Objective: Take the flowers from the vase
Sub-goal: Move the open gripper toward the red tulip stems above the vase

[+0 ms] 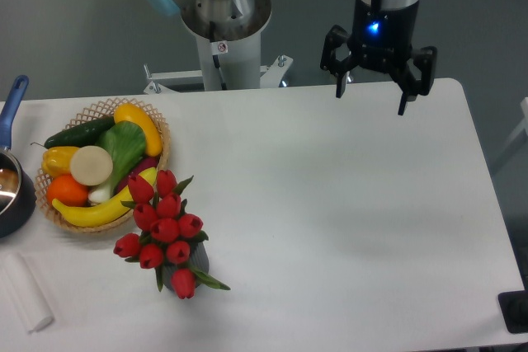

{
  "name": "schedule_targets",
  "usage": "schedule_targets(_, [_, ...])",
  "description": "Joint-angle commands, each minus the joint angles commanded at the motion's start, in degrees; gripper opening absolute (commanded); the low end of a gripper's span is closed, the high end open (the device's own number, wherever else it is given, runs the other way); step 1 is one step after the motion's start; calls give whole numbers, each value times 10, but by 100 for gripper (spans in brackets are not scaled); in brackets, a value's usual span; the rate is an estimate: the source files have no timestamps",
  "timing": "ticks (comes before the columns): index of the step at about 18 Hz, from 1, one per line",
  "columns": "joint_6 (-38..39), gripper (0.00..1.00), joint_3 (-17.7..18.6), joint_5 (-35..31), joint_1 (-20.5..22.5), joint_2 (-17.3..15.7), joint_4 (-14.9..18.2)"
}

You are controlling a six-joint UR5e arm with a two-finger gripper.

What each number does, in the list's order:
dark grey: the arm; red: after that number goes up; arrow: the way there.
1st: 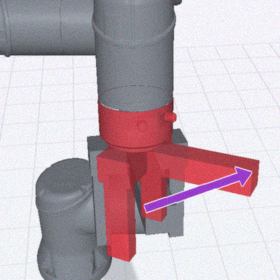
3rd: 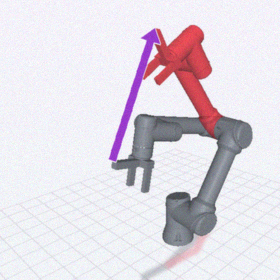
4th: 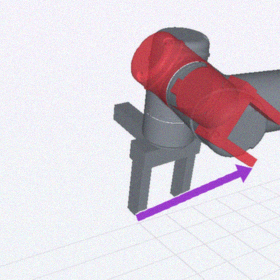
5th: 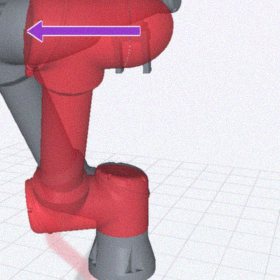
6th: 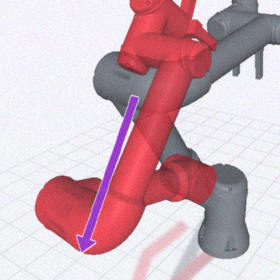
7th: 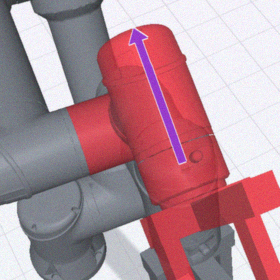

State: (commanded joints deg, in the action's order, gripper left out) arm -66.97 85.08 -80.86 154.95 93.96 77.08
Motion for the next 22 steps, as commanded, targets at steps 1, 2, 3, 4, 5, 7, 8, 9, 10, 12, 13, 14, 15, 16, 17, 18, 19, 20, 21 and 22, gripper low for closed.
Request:
schedule_targets(1, [0, 100, 0, 0, -1, 0, 0])
schedule_targets(2, [0, 100, -2, 0, -1, 1, -1])
schedule_targets(3, [1, 100, -5, 2, -2, 2, 0])
schedule_targets(4, [-1, 100, -5, 4, -7, 4, -1])
schedule_targets(5, [-1, 100, -5, 6, -9, 4, -1])
schedule_targets(7, [4, 100, -3, 8, -10, 4, -1])
schedule_targets(8, [4, 100, 0, 16, -10, 5, -2])
schedule_targets(9, [5, 100, 2, 27, -11, 8, -14])
schedule_targets(10, [8, 100, 11, 40, -11, 8, -34])
schedule_targets(12, [52, 100, 36, 47, -11, 1, -79])
schedule_targets(13, [84, 100, 45, 49, -13, 1, -102])
schedule_targets(14, [108, 100, 50, 58, -20, 3, -118])
schedule_targets(15, [118, 100, 54, 68, -26, 4, -125])
schedule_targets(16, [119, 100, 56, 72, -27, 4, -126])
schedule_targets(17, [120, 100, 56, 73, -28, 7, -127])
schedule_targets(18, [122, 100, 56, 78, -29, 9, -129])
schedule_targets(19, [128, 100, 56, 91, -30, 13, -134])
schedule_targets(20, [147, 100, 57, 113, -30, 18, -146])
schedule_targets(21, [157, 100, 60, 117, -30, 18, -150])
schedule_targets(22, [158, 100, 64, 118, -31, 18, -151])
